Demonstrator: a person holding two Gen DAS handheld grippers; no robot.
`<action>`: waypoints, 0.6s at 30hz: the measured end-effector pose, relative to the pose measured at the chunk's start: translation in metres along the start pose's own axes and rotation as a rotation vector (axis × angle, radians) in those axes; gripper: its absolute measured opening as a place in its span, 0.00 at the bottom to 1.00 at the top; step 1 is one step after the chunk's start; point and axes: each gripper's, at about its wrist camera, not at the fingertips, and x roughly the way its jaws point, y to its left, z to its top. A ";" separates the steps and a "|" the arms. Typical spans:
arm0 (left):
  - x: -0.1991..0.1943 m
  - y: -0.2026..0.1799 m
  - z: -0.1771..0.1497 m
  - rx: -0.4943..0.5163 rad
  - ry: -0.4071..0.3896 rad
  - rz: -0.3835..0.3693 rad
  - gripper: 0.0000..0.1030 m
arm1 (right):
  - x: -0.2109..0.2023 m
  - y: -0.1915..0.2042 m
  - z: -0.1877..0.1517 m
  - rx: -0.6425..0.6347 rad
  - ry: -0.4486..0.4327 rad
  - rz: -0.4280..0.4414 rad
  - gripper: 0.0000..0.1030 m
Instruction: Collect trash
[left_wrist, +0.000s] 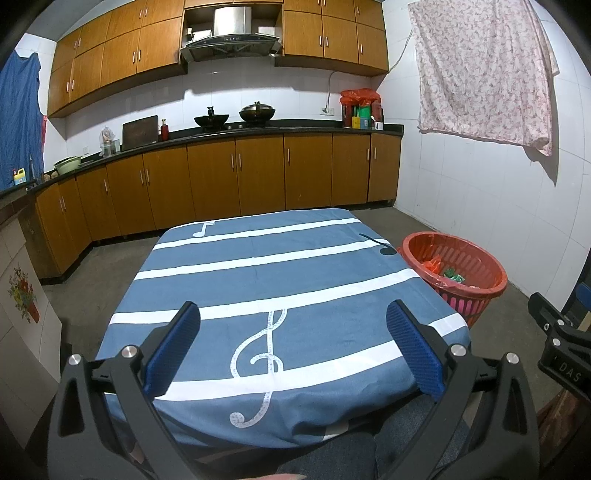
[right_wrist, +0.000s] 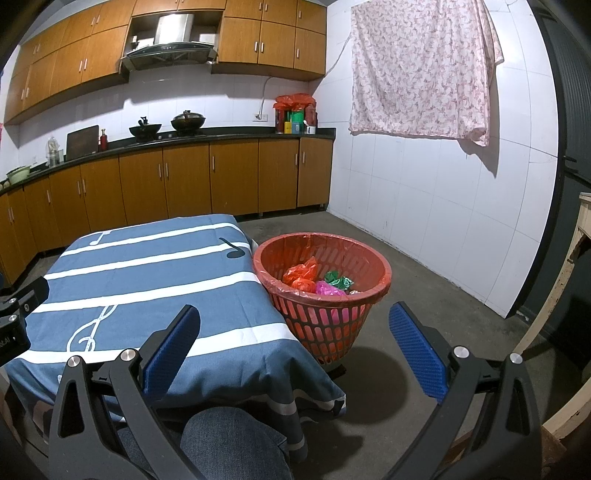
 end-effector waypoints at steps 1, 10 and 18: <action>0.000 0.000 0.000 0.000 0.000 0.000 0.96 | 0.000 0.000 0.000 0.000 -0.001 0.000 0.98; 0.000 0.000 0.000 -0.001 0.000 0.001 0.96 | 0.000 -0.001 0.000 0.000 0.000 0.001 0.98; 0.001 0.002 0.000 -0.001 0.001 0.001 0.96 | 0.000 -0.001 0.000 0.000 -0.001 0.000 0.98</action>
